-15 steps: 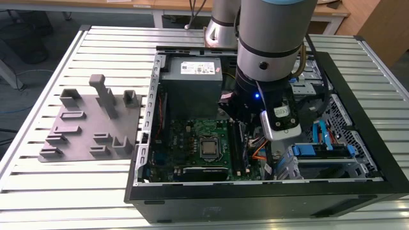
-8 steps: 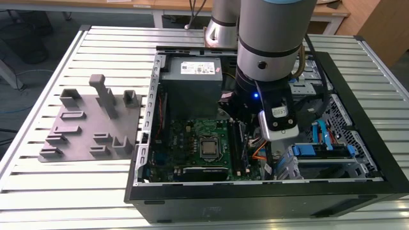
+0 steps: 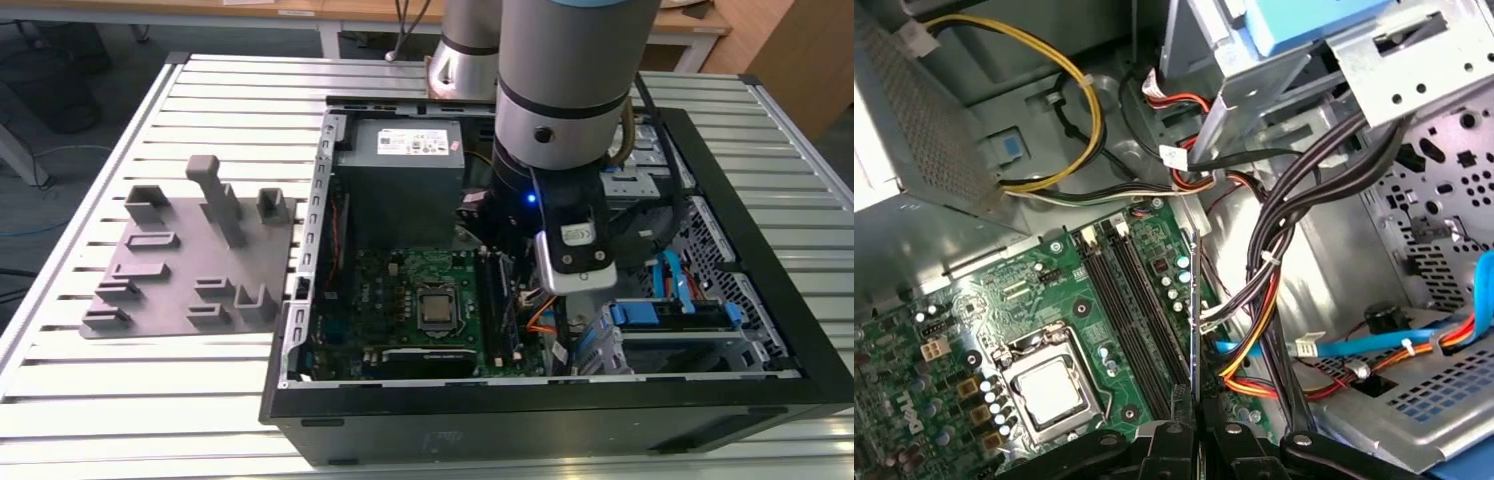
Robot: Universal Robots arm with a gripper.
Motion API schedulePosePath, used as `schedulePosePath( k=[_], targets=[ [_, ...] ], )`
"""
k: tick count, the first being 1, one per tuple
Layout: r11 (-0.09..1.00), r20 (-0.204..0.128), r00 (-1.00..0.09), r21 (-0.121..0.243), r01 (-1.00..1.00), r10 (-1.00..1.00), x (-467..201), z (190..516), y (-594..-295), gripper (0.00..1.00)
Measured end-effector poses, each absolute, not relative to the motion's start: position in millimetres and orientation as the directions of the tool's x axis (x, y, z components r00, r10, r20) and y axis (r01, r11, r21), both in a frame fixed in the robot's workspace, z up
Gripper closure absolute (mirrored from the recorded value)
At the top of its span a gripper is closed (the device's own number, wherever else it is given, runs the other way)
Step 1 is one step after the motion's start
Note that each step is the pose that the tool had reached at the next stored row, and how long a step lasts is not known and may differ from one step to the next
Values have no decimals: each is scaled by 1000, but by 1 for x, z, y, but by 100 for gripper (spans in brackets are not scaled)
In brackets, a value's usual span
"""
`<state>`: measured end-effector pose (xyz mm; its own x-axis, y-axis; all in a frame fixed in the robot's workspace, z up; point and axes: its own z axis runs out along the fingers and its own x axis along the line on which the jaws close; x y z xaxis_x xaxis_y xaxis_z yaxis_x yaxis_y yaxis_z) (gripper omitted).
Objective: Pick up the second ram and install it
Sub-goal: 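Insert the second ram into the second slot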
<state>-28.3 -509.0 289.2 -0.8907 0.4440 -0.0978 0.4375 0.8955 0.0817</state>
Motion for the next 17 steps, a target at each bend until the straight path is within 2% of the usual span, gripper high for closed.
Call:
schedulePosePath(
  k=[17],
  targets=[
    [843, -98, -837, 81, 532, 538, -28, 289, -509, 86]
  ],
)
